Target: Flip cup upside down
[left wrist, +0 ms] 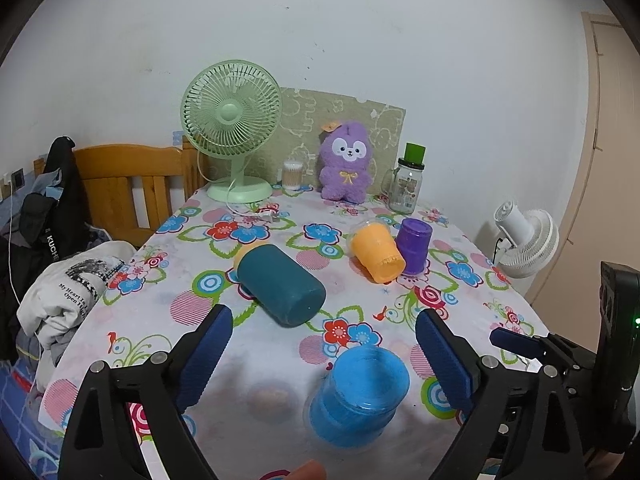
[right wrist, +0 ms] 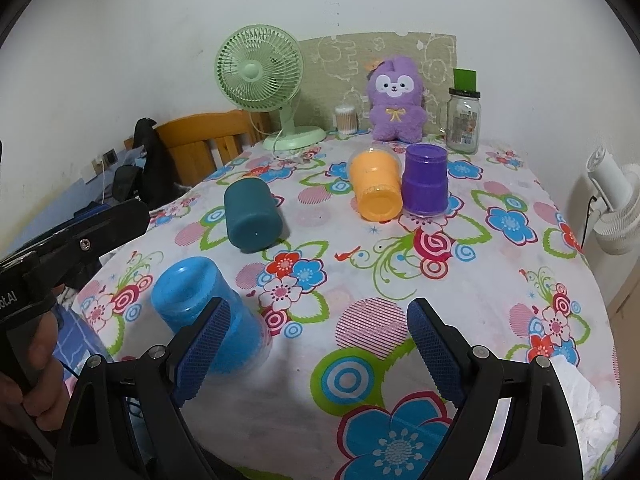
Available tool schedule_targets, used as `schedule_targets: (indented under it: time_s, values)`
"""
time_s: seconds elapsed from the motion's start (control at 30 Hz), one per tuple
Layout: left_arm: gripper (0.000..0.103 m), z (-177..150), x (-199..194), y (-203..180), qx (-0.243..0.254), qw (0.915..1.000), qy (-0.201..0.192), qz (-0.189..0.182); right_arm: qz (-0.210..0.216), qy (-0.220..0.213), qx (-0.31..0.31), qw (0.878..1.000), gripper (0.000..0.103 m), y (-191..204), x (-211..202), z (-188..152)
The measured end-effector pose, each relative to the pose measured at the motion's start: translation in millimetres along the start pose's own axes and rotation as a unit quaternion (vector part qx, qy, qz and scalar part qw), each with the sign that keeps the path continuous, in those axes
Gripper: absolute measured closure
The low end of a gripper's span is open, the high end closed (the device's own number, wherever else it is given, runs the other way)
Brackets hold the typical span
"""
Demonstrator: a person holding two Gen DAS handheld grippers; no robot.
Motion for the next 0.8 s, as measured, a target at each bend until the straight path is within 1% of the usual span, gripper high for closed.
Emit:
schedule_targets:
  time_s: [0.2,0.47,0.63,0.8]
  values:
    - [0.004,3.3,-5.9,3.7,-0.004,0.9999,-0.009,0.003,-0.011,-0.005,-0.007,1.0,0.011,5.1,-5.1,5.0]
    - [0.0,5.8,-13.9,9.1,-0.01,0.9997,-0.019,0.012,-0.039,-0.012,-0.025,0.999,0.011,17.8,-12.0,11.3]
    - [0.0,9.9,-24.5,15.2,-0.015,0.9993,-0.031,0.015,-0.064,-0.027,-0.024,0.997,0.005,21.6,-21.7,17.8]
    - [0.0,14.5,-35.7,19.7,-0.017,0.9988,-0.041,0.019,-0.076,-0.044,-0.018,0.996,0.003,24.7,-34.8,25.9]
Point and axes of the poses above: each gripper's, at about its wrist camera, not at the fingertips, and x roughly the way its jaws point, y to its left, z to its top, the point moved 2 cm from there along x, roughly the way its jaws point, and after that the axes turned 3 degrees about z, right-handed, at the moved point
